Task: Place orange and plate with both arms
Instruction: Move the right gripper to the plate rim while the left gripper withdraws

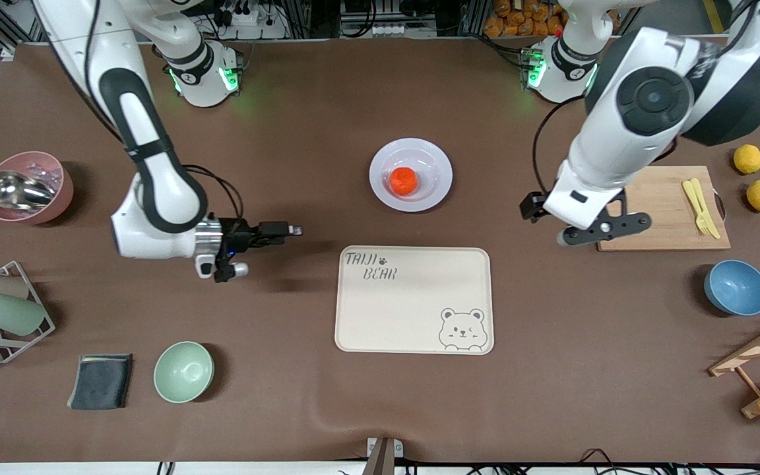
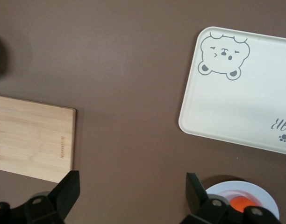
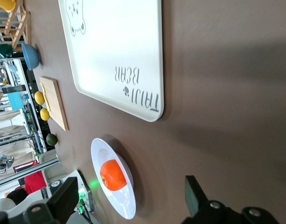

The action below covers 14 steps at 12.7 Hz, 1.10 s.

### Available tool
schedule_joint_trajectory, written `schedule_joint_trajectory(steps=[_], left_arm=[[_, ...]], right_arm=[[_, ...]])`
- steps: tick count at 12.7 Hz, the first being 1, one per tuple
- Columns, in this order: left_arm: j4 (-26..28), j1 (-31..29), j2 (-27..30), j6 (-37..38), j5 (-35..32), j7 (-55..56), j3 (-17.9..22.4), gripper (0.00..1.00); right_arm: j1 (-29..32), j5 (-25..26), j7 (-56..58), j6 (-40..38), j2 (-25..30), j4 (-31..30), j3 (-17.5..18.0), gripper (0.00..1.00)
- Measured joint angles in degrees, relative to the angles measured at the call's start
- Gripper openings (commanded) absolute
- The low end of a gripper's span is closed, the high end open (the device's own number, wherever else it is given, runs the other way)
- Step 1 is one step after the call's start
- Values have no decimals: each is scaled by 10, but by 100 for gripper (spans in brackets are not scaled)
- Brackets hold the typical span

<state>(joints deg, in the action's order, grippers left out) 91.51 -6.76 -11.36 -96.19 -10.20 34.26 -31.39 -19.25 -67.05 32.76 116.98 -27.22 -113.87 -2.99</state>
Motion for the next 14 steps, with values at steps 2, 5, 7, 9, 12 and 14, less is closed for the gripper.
schedule_joint_trajectory(steps=[2,5,7,9,12,14], left_arm=[[0,-9,17,15,2,-30,0,100],[1,-11,35,31,8,-90,7,100],[1,-11,56,50,26,-157,39,100],[1,-2,80,75,35,-229,91,100],[1,50,113,127,37,-322,187,100],[1,62,130,150,42,-340,216,100]], right_arm=[[-22,-42,46,13,-17,-18,0,100],[-30,-78,72,10,-30,-39,0,100],[-53,-114,74,14,-30,-50,0,100],[-89,-142,74,44,-30,-57,0,100],[-128,-169,74,67,-30,-64,0,92],[-135,-183,75,67,-30,-68,1,88]])
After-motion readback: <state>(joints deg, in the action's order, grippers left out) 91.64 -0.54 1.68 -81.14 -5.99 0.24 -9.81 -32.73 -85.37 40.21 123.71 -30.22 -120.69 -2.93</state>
